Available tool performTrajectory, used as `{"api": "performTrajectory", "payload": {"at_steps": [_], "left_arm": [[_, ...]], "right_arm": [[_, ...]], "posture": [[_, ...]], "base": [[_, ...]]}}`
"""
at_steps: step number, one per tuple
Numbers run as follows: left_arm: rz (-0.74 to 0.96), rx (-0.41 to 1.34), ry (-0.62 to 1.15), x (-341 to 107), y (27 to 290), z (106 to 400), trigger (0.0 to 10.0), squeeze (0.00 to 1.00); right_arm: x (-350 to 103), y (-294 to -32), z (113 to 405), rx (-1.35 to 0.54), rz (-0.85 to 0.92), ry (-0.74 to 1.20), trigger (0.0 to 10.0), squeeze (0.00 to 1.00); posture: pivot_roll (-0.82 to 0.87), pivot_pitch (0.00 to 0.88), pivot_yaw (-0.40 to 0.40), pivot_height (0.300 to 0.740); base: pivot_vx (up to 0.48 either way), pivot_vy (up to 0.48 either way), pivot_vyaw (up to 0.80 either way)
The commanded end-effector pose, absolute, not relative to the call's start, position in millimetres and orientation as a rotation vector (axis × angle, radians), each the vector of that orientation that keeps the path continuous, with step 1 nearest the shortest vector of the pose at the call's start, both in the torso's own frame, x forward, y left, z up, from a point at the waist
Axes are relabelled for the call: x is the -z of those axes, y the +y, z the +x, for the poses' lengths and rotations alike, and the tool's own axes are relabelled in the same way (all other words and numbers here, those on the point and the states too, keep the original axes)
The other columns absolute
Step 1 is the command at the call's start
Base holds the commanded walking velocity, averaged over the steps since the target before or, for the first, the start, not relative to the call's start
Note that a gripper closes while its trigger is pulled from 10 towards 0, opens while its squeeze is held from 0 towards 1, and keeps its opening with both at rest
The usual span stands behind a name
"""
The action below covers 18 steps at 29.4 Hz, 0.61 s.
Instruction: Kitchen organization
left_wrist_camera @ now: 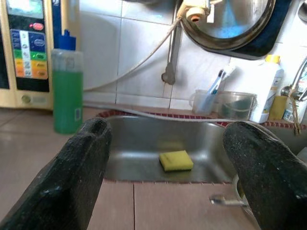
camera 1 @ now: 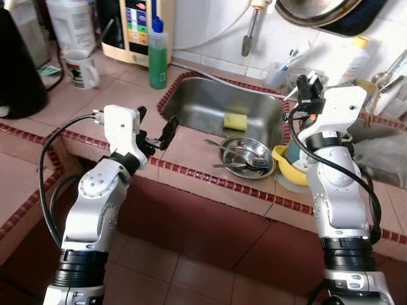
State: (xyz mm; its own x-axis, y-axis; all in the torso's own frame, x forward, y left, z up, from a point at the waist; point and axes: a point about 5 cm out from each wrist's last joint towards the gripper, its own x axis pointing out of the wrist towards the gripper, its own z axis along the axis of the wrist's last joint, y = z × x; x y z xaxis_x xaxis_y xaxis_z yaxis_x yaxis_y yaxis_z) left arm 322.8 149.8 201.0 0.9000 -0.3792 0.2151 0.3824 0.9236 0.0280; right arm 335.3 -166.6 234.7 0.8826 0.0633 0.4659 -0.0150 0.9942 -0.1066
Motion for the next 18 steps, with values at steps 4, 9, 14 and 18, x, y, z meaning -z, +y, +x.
{"api": "performTrajectory", "payload": {"at_steps": [4,9,14,18], "left_arm": [[-0.001,0.413,-0.234,-207.0,150.4,327.0,10.0,0.0],[0.0,0.42,-0.247,-209.0,151.4,327.5,10.0,0.0],[0.004,0.425,-0.25,-209.5,151.1,327.8,10.0,0.0],[0.005,0.429,-0.253,-209.6,150.6,327.7,10.0,0.0]], "right_arm": [[-233.9,-172.7,335.6,-0.015,-0.112,-0.476,10.0,0.0],[-233.6,-173.8,336.3,-0.006,-0.118,-0.477,10.0,0.0],[-235.0,-174.4,336.1,-0.003,-0.118,-0.493,10.0,0.0],[-235.4,-173.7,335.3,-0.013,-0.111,-0.503,10.0,0.0]], "posture": [[0.15,0.0,-0.107,0.74],[0.15,0.0,-0.105,0.74],[0.15,0.0,-0.105,0.74],[0.15,0.0,-0.107,0.74]], "base": [[0.0,0.0,-0.76],[0.0,0.0,-0.76],[0.0,0.0,-0.39],[0.0,0.0,0.0]]}}
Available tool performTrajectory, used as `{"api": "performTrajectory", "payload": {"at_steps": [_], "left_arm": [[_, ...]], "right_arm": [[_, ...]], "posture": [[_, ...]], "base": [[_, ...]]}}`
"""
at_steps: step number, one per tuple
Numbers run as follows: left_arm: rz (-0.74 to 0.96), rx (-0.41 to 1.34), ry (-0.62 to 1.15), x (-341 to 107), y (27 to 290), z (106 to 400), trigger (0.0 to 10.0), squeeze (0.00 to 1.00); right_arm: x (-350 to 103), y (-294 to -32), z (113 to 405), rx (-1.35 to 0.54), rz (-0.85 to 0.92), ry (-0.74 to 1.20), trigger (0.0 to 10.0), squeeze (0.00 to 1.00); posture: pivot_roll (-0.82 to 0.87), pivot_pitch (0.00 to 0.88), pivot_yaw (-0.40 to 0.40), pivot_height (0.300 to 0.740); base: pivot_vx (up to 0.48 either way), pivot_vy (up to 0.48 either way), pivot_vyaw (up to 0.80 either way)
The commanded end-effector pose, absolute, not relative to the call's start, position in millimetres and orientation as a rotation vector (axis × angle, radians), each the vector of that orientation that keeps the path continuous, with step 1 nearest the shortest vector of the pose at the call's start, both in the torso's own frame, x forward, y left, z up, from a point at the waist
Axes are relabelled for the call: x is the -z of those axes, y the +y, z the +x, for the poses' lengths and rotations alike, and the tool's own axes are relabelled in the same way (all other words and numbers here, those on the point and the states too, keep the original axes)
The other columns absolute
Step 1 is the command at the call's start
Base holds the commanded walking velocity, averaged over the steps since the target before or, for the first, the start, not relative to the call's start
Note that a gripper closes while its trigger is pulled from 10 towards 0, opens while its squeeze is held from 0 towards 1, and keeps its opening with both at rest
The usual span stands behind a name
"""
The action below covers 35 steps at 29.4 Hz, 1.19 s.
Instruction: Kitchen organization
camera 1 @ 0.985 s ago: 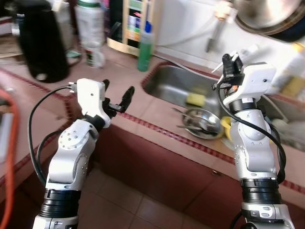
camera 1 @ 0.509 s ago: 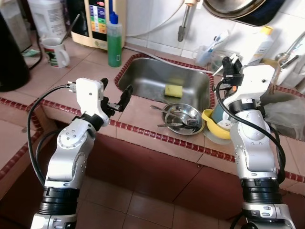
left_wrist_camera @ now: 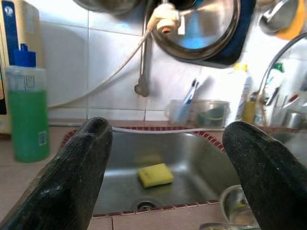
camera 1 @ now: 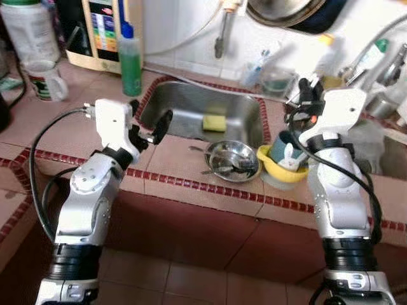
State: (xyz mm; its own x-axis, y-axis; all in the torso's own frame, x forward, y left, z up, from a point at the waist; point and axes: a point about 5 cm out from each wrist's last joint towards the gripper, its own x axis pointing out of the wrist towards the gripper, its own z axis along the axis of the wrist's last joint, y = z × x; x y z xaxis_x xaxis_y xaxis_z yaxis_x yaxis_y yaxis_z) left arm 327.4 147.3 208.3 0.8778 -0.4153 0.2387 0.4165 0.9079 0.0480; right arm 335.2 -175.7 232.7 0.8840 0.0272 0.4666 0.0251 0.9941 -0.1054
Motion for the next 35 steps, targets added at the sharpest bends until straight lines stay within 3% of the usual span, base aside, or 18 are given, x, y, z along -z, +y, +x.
{"api": "performTrajectory", "payload": {"at_steps": [1,22,35], "left_arm": [[0.005,0.43,-0.254,-209.6,150.5,327.6,10.0,0.0],[0.019,0.456,-0.291,-212.7,145.9,325.8,10.0,0.0],[0.014,0.474,-0.304,-213.6,143.9,325.5,10.0,0.0]], "right_arm": [[-235.4,-173.5,335.1,-0.015,-0.112,-0.504,10.0,0.0],[-236.8,-173.8,336.1,-0.029,-0.129,-0.516,10.0,0.0],[-237.5,-173.3,335.8,-0.037,-0.131,-0.523,10.0,0.0]], "posture": [[0.15,0.0,-0.107,0.74],[0.15,0.0,-0.117,0.74],[0.15,0.0,-0.117,0.74]], "base": [[0.0,0.0,0.0],[0.0,0.0,0.0],[0.407,0.0,0.0]]}}
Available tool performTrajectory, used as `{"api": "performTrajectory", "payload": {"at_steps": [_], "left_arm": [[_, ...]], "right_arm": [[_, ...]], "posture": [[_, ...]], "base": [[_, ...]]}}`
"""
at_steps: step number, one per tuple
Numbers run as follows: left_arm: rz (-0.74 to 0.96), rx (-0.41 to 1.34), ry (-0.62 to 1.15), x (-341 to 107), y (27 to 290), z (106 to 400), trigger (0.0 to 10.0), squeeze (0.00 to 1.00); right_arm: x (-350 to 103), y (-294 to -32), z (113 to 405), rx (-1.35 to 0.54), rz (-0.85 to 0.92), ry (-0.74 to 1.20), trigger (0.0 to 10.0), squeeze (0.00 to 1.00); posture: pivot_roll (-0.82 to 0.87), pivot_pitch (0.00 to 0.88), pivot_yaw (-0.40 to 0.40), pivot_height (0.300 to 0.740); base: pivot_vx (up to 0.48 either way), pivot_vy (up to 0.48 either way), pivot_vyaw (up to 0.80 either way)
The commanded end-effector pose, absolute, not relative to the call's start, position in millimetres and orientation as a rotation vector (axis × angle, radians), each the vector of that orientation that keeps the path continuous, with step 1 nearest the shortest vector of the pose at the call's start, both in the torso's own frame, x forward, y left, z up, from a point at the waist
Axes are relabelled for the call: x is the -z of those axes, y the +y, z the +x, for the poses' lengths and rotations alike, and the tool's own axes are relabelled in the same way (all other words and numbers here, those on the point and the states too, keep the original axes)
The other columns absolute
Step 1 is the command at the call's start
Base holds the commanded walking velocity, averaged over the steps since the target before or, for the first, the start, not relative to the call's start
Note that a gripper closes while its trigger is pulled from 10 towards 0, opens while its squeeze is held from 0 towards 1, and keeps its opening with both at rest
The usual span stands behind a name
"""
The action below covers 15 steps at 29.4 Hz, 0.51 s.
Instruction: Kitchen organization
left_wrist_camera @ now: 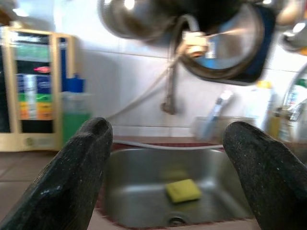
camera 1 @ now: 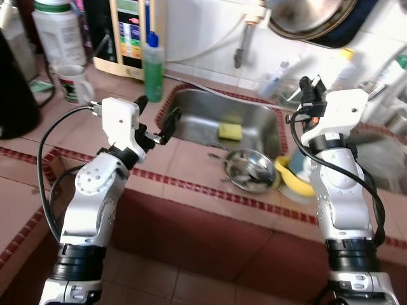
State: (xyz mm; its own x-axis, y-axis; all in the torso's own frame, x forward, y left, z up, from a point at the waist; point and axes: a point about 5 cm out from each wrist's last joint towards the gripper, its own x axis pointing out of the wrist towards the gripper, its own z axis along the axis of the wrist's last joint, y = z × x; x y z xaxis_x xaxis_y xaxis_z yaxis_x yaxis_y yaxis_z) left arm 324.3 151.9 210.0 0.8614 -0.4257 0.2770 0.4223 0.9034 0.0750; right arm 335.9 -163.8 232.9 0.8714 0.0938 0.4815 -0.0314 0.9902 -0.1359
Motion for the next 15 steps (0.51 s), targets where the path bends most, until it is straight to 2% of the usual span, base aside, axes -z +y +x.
{"api": "performTrajectory", "payload": {"at_steps": [1,10,13,15], "left_arm": [[0.015,0.476,-0.304,-213.6,143.7,325.5,10.0,0.0],[0.017,0.487,-0.304,-212.8,141.4,324.4,10.0,0.0],[0.018,0.488,-0.302,-212.1,140.9,323.7,10.0,0.0],[0.011,0.491,-0.294,-211.1,140.0,323.4,10.0,0.0]], "right_arm": [[-237.6,-173.3,335.8,-0.037,-0.131,-0.524,10.0,0.0],[-234.9,-174.8,336.5,-0.031,-0.121,-0.5,10.0,0.0],[-233.7,-175.1,337.1,-0.027,-0.107,-0.49,10.0,0.0],[-233.2,-175.1,337.3,-0.027,-0.106,-0.486,10.0,0.0]], "posture": [[0.15,0.0,-0.117,0.74],[0.15,0.0,-0.115,0.74],[0.15,0.0,-0.113,0.74],[0.15,0.0,-0.114,0.74]], "base": [[0.454,0.0,0.0],[0.455,0.0,0.0],[0.423,0.0,-0.63],[0.0,0.0,-0.64]]}}
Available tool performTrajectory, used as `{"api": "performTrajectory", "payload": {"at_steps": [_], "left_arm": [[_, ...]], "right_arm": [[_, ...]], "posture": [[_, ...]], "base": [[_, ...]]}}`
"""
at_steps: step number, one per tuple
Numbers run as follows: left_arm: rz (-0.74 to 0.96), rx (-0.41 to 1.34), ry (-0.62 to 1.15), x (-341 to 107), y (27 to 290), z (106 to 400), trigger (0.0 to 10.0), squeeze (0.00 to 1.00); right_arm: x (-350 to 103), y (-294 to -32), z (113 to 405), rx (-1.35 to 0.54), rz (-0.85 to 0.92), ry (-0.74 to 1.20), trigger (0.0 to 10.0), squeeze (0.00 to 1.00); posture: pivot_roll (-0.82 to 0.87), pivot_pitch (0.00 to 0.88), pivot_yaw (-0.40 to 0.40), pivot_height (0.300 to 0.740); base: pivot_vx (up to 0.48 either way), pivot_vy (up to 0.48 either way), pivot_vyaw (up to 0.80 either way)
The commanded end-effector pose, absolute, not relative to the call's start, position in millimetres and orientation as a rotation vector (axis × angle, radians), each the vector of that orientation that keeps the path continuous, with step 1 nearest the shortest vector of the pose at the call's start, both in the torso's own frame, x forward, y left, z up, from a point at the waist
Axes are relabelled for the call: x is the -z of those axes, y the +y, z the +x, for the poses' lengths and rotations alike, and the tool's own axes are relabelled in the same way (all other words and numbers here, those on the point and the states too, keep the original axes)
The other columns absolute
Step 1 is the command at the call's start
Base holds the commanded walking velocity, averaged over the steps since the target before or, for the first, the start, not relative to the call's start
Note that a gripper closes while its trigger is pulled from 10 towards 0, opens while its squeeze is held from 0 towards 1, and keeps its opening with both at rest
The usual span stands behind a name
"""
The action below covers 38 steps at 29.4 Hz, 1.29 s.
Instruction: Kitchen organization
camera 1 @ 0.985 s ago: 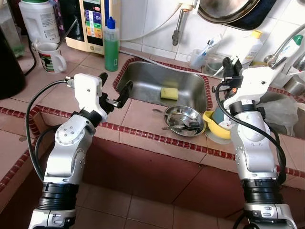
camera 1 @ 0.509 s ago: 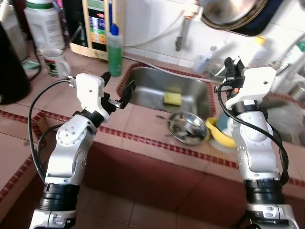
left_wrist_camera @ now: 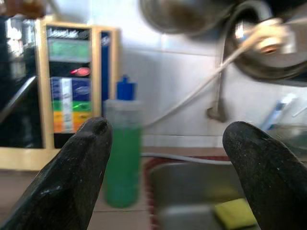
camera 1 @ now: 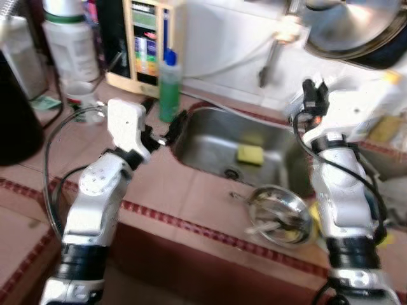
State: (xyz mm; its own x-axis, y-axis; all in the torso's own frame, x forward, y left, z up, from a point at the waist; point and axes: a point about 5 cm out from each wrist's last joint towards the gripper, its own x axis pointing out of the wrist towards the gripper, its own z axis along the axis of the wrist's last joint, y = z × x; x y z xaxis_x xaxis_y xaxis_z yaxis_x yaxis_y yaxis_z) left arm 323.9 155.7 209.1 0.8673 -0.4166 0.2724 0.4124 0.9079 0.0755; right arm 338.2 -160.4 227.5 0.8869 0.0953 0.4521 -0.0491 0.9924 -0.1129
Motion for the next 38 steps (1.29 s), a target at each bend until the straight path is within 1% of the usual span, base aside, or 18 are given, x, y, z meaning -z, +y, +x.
{"api": "performTrajectory", "payload": {"at_steps": [1,5,7,9,10,12,14,16,17,20,23,28,33,38], "left_arm": [[-0.015,0.499,-0.29,-211,139,323,10.0,0.0],[-0.022,0.495,-0.247,-207,138,325,10.0,0.0],[-0.025,0.501,-0.238,-206,138,324,10.0,0.0],[-0.002,0.518,-0.238,-206,136,323,10.0,0.0],[-0.002,0.518,-0.238,-206,136,323,10.0,0.0],[0.013,0.547,-0.224,-206,134,321,10.0,0.0],[0.011,0.561,-0.221,-207,133,319,10.0,0.0],[0.032,0.588,-0.212,-207,130,316,10.0,0.0],[0.032,0.588,-0.212,-207,130,316,10.0,0.0],[0.049,0.621,-0.203,-206,127,312,10.0,0.0],[0.096,0.665,-0.18,-202,123,306,10.0,0.0],[0.152,0.787,-0.126,-188,109,288,10.0,0.0],[0.149,0.832,-0.099,-183,101,281,10.0,0.0],[0.149,0.861,-0.092,-181,94,277,10.0,0.0]], "right_arm": [[-233,-175,338,-0.026,-0.104,-0.481,10.0,0.0],[-232,-176,338,-0.02,-0.097,-0.477,10.0,0.0],[-230,-175,339,-0.02,-0.068,-0.464,10.0,0.0],[-224,-177,342,0.0,-0.017,-0.401,10.0,0.0],[-224,-177,342,0.0,-0.017,-0.401,10.0,0.0],[-212,-182,349,0.054,0.045,-0.291,10.0,0.0],[-207,-185,351,0.068,0.073,-0.254,10.0,0.0],[-198,-191,354,0.102,0.141,-0.173,10.0,0.0],[-198,-191,354,0.102,0.141,-0.173,10.0,0.0],[-191,-198,356,0.12,0.217,-0.1,10.0,0.0],[-188,-204,357,0.097,0.262,-0.07,10.0,0.0],[-181,-212,359,0.092,0.278,-0.036,10.0,0.0],[-176,-210,361,0.055,0.298,0.0,10.0,0.0],[-172,-203,366,-0.024,0.333,0.03,10.0,0.0]], "posture": [[0.15,0.0,-0.114,0.74],[0.15,0.0,-0.113,0.74],[0.15,0.0,-0.112,0.74],[0.15,0.0,-0.112,0.74],[0.15,0.0,-0.112,0.74],[0.15,0.0,-0.111,0.74],[0.15,0.0,-0.111,0.74],[0.15,0.0,-0.111,0.74],[0.15,0.0,-0.111,0.74],[0.15,0.0,-0.111,0.74],[0.16,0.0,-0.109,0.74],[0.16,0.0,-0.103,0.74],[0.16,0.0,-0.1,0.74],[0.16,0.0,-0.097,0.74]], "base": [[0.0,0.0,-0.64],[0.0,0.0,-0.62],[0.0,0.0,0.0],[0.0,0.0,0.0],[0.0,0.0,0.0],[0.0,0.0,0.0],[0.0,0.0,0.0],[0.0,0.0,0.0],[0.0,0.0,0.0],[0.0,0.0,0.0],[0.0,0.0,0.0],[0.0,0.0,0.0],[0.0,0.0,0.0],[0.0,0.0,0.0]]}}
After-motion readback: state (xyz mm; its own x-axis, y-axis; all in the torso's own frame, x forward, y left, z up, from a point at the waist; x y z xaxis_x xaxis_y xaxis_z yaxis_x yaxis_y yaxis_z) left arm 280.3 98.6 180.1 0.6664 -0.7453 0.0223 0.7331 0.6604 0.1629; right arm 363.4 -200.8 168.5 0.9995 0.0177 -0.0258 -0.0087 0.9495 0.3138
